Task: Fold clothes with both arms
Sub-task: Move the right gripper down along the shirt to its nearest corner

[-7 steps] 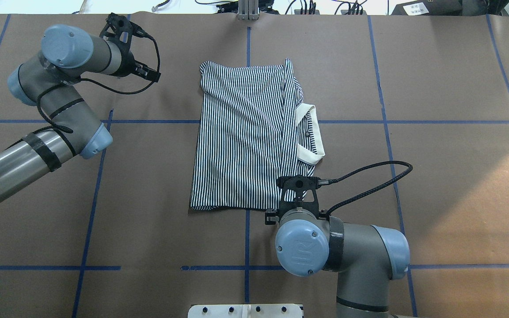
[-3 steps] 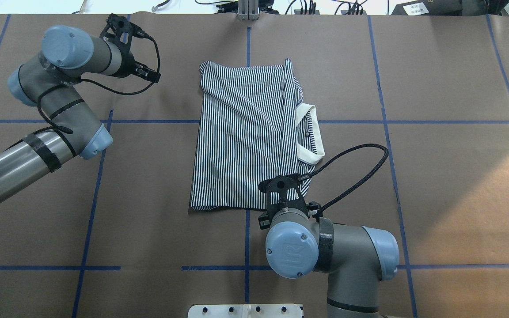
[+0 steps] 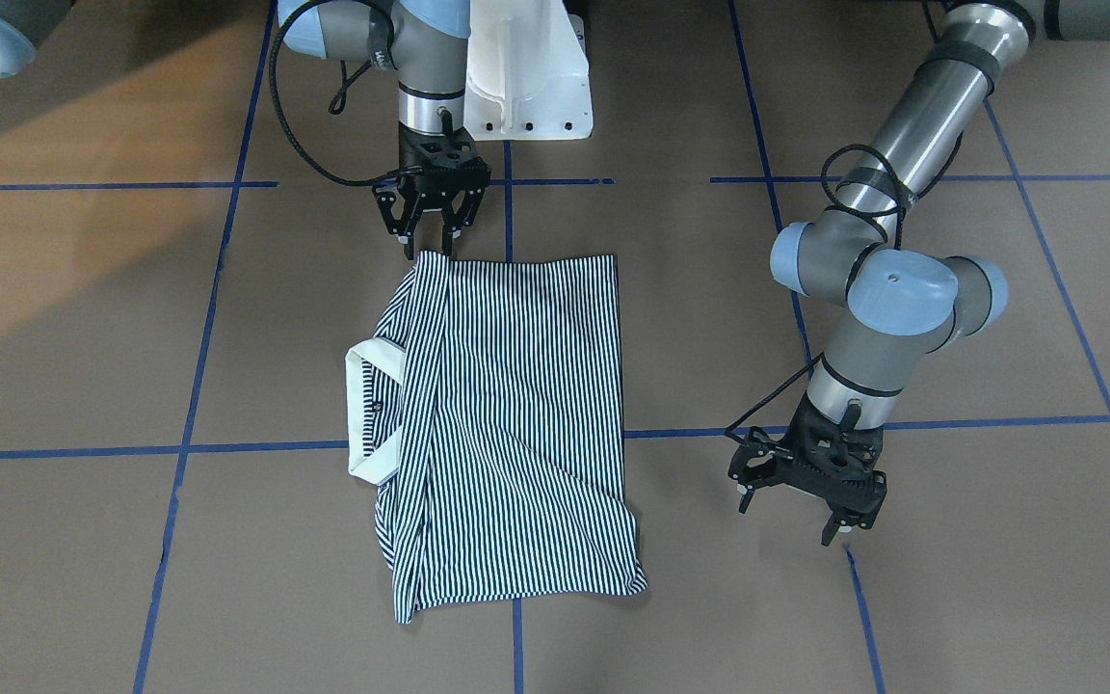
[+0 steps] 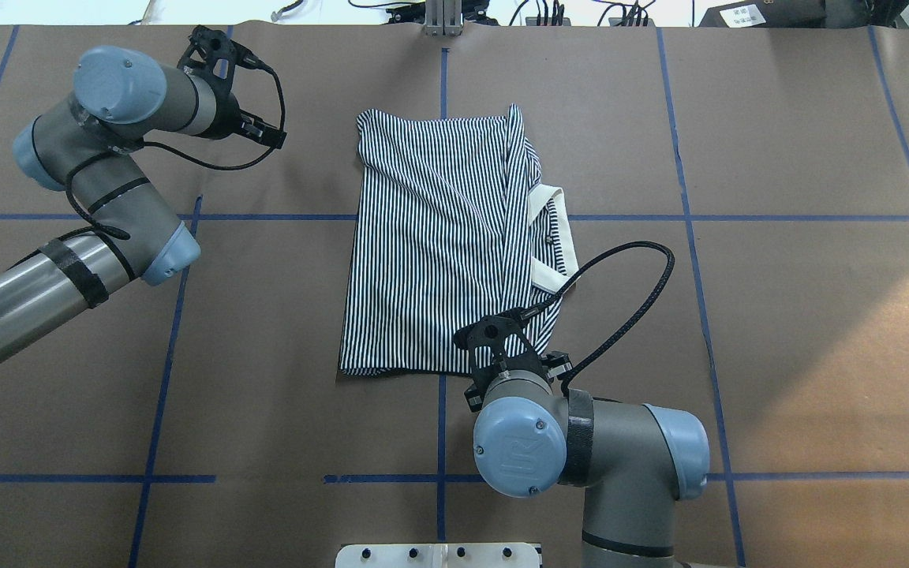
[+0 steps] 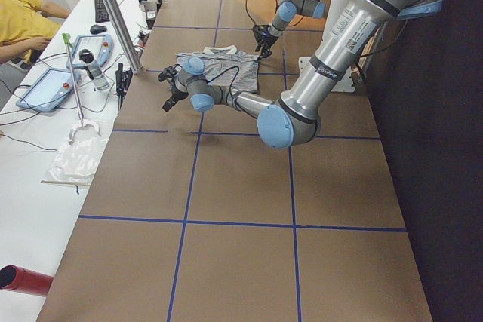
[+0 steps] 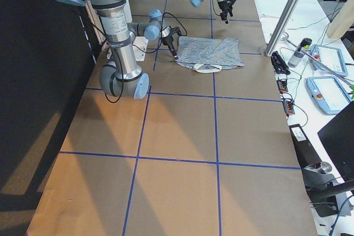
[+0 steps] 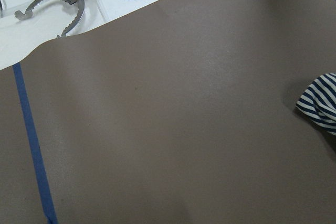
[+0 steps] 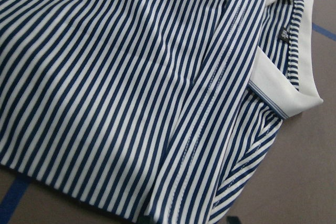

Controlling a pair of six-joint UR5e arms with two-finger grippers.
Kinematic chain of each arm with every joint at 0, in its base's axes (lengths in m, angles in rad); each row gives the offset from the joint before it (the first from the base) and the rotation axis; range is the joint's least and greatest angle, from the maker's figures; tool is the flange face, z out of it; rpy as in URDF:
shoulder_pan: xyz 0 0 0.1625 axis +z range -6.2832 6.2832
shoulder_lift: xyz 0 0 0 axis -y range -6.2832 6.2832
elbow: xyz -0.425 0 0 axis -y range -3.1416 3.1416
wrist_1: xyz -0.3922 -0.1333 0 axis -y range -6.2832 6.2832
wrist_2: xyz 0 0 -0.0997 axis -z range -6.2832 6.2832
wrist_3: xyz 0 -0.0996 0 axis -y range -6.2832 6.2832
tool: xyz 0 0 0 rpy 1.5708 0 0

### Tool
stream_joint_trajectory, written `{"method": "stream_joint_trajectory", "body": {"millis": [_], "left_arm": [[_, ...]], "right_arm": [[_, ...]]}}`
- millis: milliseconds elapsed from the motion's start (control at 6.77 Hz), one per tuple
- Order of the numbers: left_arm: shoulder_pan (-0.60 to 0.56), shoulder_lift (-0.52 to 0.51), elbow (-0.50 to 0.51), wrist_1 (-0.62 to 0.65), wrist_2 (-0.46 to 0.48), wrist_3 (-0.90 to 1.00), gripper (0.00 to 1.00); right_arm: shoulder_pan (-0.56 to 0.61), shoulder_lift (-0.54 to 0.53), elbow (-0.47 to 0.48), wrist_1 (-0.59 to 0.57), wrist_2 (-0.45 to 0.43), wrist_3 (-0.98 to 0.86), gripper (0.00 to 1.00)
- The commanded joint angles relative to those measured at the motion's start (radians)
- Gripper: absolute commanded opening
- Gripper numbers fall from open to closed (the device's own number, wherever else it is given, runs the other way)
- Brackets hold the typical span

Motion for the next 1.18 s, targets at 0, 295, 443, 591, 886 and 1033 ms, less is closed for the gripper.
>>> {"method": "stream_joint_trajectory", "body": {"millis": [0,295,443,591,886,1033], "left_arm": [[0.0,0.003,0.0,0.0,0.0,0.0,1.0],[0.0,0.003,0.0,0.0,0.0,0.002,1.0],[0.0,0.003,0.0,0.0,0.0,0.0,1.0],[0.0,0.003,0.0,0.0,0.0,0.0,1.0],[0.0,0.003,0.0,0.0,0.0,0.0,1.0],[0.0,0.003,0.0,0.0,0.0,0.0,1.0]], "right_arm": [[-0.002,0.017,-0.016,0.006,-0.015,-0.11,0.55],[-0.003,0.035,-0.017,0.006,-0.013,-0.11,0.55],[-0.005,0.035,-0.019,0.007,-0.013,-0.11,0.55],[-0.009,0.035,-0.026,0.007,-0.012,-0.112,0.55],[-0.015,0.034,-0.034,0.006,-0.01,-0.11,0.44],[-0.017,0.035,-0.036,0.006,-0.009,-0.11,0.44]]}}
